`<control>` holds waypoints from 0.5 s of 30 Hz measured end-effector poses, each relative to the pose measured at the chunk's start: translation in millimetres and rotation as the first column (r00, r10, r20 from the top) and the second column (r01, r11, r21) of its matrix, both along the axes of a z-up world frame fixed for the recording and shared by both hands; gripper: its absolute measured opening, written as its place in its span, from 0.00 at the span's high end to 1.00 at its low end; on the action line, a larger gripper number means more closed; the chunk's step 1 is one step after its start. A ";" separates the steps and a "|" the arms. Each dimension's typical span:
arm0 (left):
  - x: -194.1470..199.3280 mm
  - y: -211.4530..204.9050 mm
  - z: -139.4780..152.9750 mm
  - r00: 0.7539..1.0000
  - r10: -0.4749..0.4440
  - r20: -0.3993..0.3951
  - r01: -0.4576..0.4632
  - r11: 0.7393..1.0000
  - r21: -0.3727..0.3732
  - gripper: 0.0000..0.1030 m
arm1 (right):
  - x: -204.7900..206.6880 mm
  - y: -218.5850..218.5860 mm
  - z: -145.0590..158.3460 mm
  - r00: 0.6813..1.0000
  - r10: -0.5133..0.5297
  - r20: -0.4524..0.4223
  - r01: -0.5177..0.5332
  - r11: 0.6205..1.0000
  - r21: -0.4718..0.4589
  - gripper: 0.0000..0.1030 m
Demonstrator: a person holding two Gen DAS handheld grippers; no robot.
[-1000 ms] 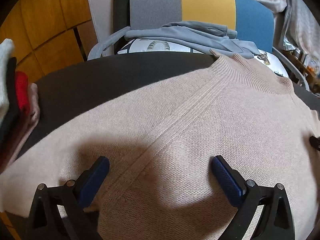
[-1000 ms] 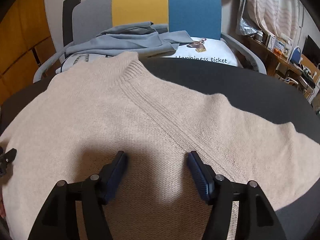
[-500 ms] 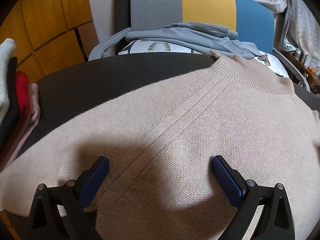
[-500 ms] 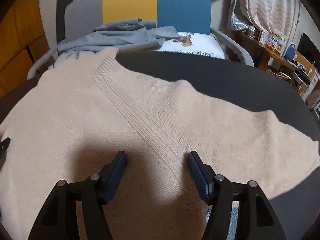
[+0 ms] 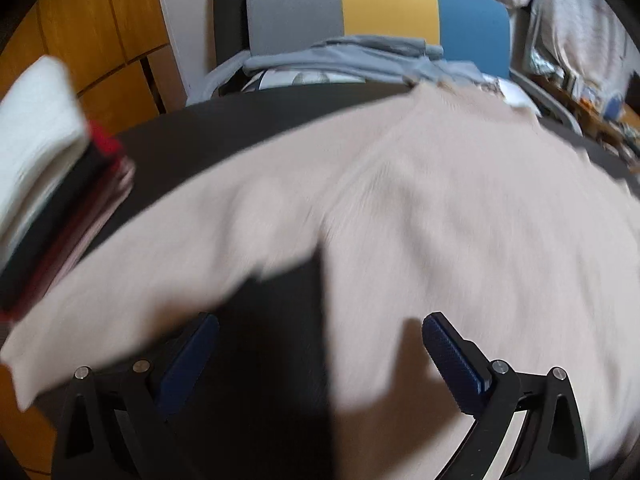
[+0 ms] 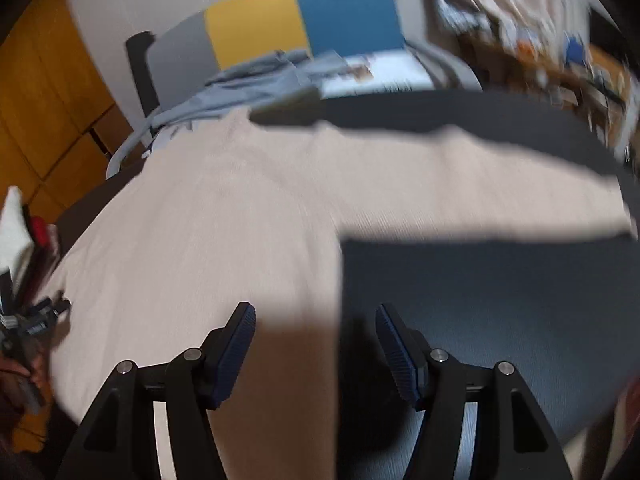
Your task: Fold clothes
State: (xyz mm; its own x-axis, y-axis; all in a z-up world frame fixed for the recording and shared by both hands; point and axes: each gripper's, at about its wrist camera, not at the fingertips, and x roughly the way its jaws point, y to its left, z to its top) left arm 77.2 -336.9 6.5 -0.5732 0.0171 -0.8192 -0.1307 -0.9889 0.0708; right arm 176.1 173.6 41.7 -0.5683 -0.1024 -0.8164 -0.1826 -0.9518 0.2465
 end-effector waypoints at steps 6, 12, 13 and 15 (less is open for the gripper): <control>41.5 -33.6 -7.6 0.997 0.057 0.047 -0.063 0.989 0.132 0.00 | 52.3 0.0 -20.1 0.999 0.023 0.036 -0.020 0.996 -0.090 0.38; 45.1 -6.1 -4.6 0.999 -0.013 0.039 0.009 0.995 0.099 0.09 | 45.8 -52.7 -24.9 0.993 0.102 0.053 -0.108 0.985 0.138 0.50; 45.7 -0.6 -3.2 0.999 -0.040 0.032 0.037 0.996 0.087 0.16 | 42.9 -58.5 -23.9 0.991 0.119 0.059 -0.127 0.978 0.168 0.64; 44.7 8.2 2.2 0.993 -0.113 0.032 0.111 0.991 0.069 0.51 | 39.0 -63.4 -21.3 0.989 0.132 0.074 -0.143 0.972 0.187 0.90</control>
State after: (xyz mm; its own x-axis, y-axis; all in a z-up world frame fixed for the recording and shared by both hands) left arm 121.9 -328.8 8.6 -0.5348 0.1351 -0.8341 -0.2424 -0.9702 -0.0018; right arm 215.1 110.2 20.4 -0.5089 -0.0148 -0.8607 -0.0558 -0.9972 0.0502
